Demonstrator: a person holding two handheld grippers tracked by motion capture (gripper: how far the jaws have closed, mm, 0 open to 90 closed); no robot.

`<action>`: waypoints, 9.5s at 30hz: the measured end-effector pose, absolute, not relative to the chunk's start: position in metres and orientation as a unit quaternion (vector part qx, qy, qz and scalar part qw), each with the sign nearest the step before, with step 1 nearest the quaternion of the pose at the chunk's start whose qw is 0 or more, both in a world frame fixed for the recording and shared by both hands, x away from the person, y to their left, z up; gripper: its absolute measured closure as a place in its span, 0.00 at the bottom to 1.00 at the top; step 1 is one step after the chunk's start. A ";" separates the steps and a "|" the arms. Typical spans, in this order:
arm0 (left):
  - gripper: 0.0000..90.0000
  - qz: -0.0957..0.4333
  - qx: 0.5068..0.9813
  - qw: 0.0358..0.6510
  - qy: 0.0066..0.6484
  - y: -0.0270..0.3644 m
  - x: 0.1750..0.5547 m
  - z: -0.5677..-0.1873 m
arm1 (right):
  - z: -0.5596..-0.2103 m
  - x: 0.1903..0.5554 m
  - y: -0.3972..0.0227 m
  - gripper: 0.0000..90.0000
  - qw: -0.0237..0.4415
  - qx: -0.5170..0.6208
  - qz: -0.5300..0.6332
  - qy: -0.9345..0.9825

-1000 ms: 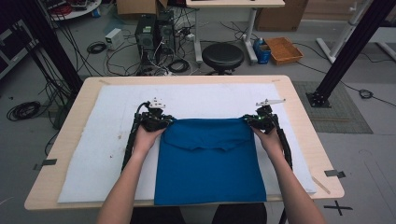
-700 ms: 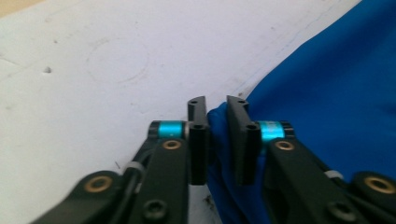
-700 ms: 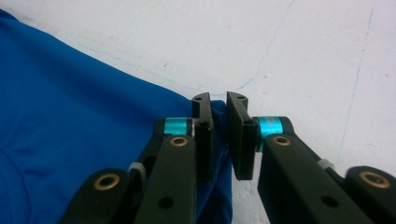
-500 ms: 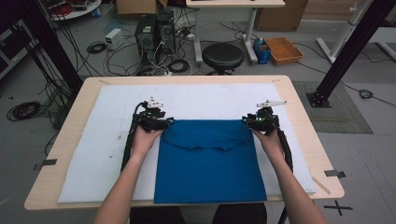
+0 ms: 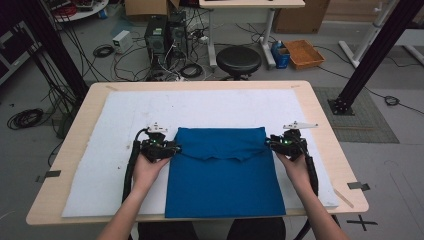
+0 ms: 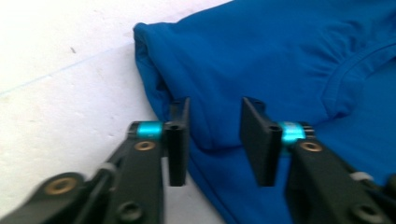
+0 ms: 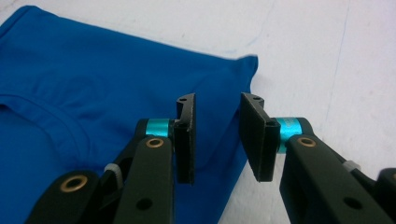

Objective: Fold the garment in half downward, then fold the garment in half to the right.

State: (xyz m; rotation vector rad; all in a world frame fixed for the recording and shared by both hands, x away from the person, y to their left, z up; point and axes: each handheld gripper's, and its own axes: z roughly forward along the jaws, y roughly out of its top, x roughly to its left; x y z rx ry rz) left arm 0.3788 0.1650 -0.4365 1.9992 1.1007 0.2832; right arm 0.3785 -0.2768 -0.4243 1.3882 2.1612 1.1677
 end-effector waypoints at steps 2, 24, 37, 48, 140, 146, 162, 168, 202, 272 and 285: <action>0.81 0.110 0.792 0.412 0.438 0.165 0.379 -0.437 | -0.427 0.377 -0.276 0.75 0.153 0.487 0.406 0.758; 0.79 0.085 0.774 0.409 0.475 0.167 0.382 -0.440 | -0.438 0.376 -0.273 0.88 0.130 0.478 0.405 0.769; 0.99 0.080 0.771 0.432 0.461 0.163 0.379 -0.434 | -0.437 0.375 -0.269 1.00 0.130 0.463 0.406 0.777; 0.86 0.076 0.773 0.402 0.485 0.164 0.381 -0.439 | -0.437 0.374 -0.274 0.91 0.124 0.470 0.415 0.769; 0.59 0.037 0.819 0.417 0.394 0.176 0.241 -0.420 | -0.411 0.219 -0.294 0.74 0.138 0.387 0.388 0.825; 0.54 0.088 0.795 0.431 0.418 0.177 0.293 -0.413 | -0.401 0.273 -0.294 0.68 0.161 0.417 0.409 0.795; 0.72 0.087 0.794 0.387 0.460 0.173 0.360 -0.441 | -0.444 0.374 -0.282 0.83 0.135 0.492 0.358 0.782; 0.95 0.093 0.799 0.390 0.449 0.172 0.359 -0.442 | -0.444 0.371 -0.284 0.97 0.135 0.478 0.368 0.786; 0.63 0.173 0.782 0.411 0.435 0.171 0.413 -0.426 | -0.422 0.422 -0.282 0.74 0.185 0.470 0.384 0.773; 0.37 0.133 0.726 0.516 0.435 0.205 0.313 -0.402 | -0.399 0.373 -0.314 0.52 0.198 0.446 0.454 0.745; 0.51 0.074 0.724 0.477 0.494 0.194 0.271 -0.444 | -0.400 0.374 -0.309 0.52 0.199 0.438 0.447 0.754</action>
